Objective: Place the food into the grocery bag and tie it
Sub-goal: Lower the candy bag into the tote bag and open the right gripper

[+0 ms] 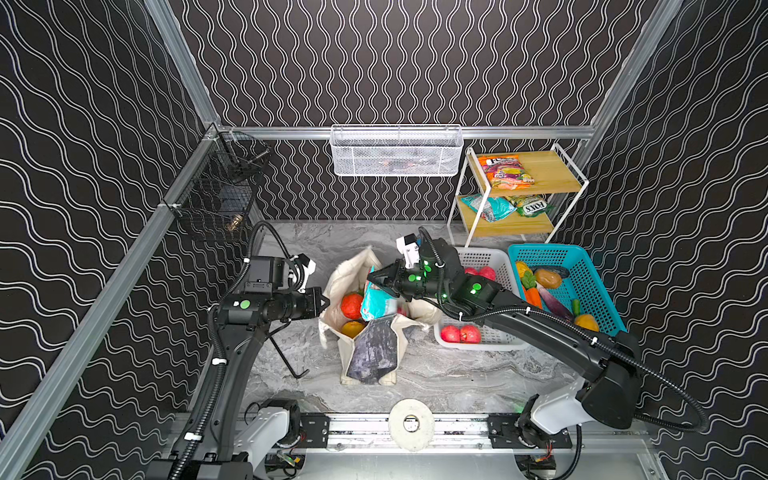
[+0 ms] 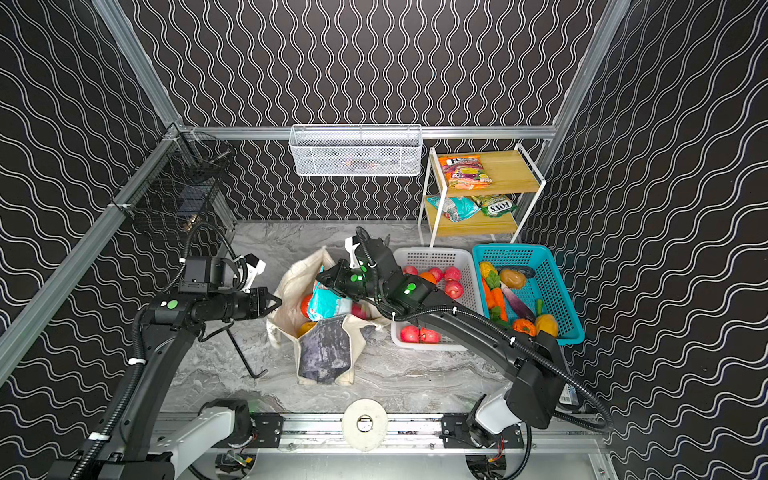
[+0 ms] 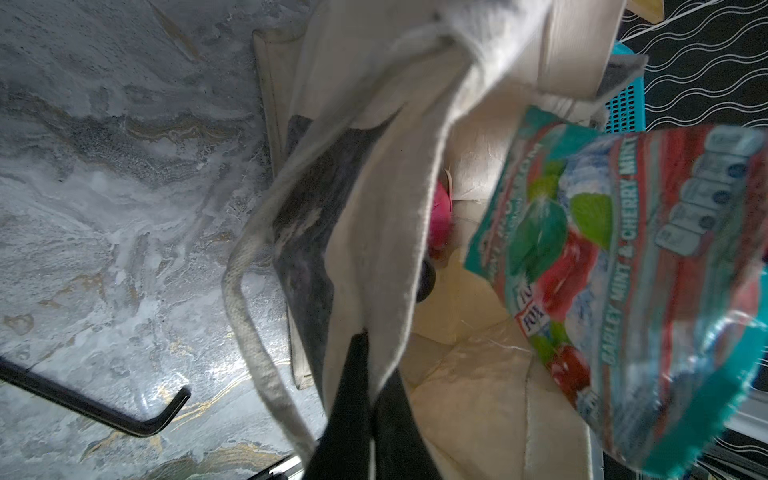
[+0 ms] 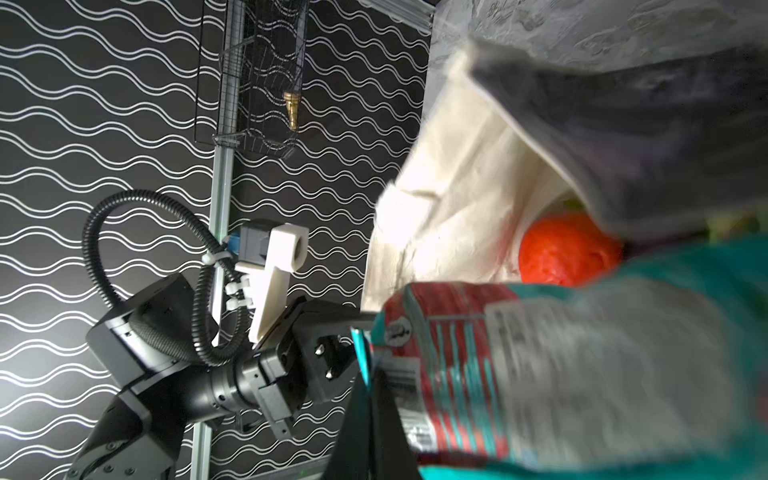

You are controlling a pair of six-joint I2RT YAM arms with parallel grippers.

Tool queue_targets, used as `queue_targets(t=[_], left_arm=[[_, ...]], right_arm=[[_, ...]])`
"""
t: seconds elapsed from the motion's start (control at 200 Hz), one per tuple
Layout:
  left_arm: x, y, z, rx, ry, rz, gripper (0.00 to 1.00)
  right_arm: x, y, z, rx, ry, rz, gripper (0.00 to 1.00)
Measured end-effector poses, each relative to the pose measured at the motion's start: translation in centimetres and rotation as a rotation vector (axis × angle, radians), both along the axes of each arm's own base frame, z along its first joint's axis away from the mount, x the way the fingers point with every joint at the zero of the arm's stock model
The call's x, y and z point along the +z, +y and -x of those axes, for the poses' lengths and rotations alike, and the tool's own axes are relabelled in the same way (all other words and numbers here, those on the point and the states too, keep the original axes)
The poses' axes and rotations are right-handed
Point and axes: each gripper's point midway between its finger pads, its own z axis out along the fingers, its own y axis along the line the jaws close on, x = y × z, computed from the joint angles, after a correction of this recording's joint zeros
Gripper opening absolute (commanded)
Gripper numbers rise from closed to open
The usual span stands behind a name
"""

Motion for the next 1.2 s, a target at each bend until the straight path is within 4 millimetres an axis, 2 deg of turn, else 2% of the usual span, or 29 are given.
queue_targets(t=[0.175, 0.31, 0.445, 0.721, 0.956, 1.111, 1.201], left_arm=[[0.0, 0.0, -0.1, 0.000, -0.002, 0.000, 0.00], [-0.1, 0.0, -0.1, 0.002, -0.005, 0.002, 0.00], [-0.1, 0.0, -0.1, 0.001, -0.006, 0.003, 0.00], [0.4, 0.0, -0.2, 0.002, -0.015, 0.003, 0.00], [-0.1, 0.4, -0.3, 0.019, -0.007, -0.021, 0.00], [-0.7, 0.7, -0.2, 0.030, 0.004, -0.036, 0.00], [-0.7, 0.8, -0.3, 0.033, 0.003, -0.040, 0.00]], right_arm=[[3.8, 0.3, 1.4, 0.023, -0.061, -0.057, 0.00], [3.8, 0.6, 1.8, 0.033, -0.062, -0.052, 0.00], [1.9, 0.8, 1.2, 0.019, -0.040, -0.018, 0.00], [-3.3, 1.7, 0.6, 0.021, 0.024, 0.071, 0.00], [-7.5, 1.7, 0.3, 0.020, 0.056, 0.141, 0.00], [-9.0, 1.5, -0.6, 0.003, 0.046, 0.180, 0.00], [-9.7, 1.3, -0.9, -0.008, 0.045, 0.199, 0.05]])
